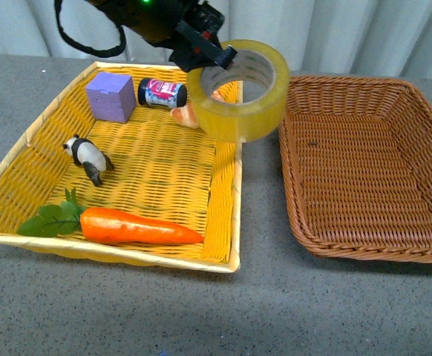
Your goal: Move tape to another basket
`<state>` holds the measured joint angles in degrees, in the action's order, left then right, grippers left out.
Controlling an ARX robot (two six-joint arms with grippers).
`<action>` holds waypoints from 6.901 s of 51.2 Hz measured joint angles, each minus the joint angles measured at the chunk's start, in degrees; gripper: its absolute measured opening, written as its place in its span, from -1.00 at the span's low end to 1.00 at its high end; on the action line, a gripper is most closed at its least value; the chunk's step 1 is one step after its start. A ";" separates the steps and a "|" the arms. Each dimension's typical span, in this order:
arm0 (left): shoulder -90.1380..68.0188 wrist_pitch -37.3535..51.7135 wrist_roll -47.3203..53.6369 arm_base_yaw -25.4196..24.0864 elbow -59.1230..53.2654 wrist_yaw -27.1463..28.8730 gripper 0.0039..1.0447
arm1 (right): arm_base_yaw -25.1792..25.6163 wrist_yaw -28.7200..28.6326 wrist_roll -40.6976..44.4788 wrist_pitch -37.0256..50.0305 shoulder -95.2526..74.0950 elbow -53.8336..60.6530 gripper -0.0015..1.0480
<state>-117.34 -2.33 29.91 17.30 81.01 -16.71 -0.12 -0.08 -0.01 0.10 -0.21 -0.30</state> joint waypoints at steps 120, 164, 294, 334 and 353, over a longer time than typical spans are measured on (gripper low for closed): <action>-4.20 -5.90 2.03 5.92 13.07 -1.44 -0.71 | -11.17 -6.73 3.54 -2.67 -100.80 -64.61 0.01; 4.04 10.69 -10.60 6.38 1.11 11.63 0.48 | -5.29 -5.38 -0.68 -3.37 -106.33 -65.61 -0.78; 83.67 35.43 -30.34 -17.16 -79.91 16.72 -0.93 | 0.13 0.17 0.61 33.31 -33.86 -0.02 -0.98; 103.84 16.06 -30.34 -17.16 -79.95 16.72 -0.93 | 0.13 0.15 0.61 13.70 -13.35 0.00 -0.98; 114.40 3.58 -30.32 -17.16 -79.93 16.70 -0.93 | 0.13 -0.04 0.63 2.99 -4.44 -0.02 -0.98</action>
<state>-2.94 1.26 -0.40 0.14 1.08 -0.01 0.01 -0.12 0.62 3.09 -4.64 -0.32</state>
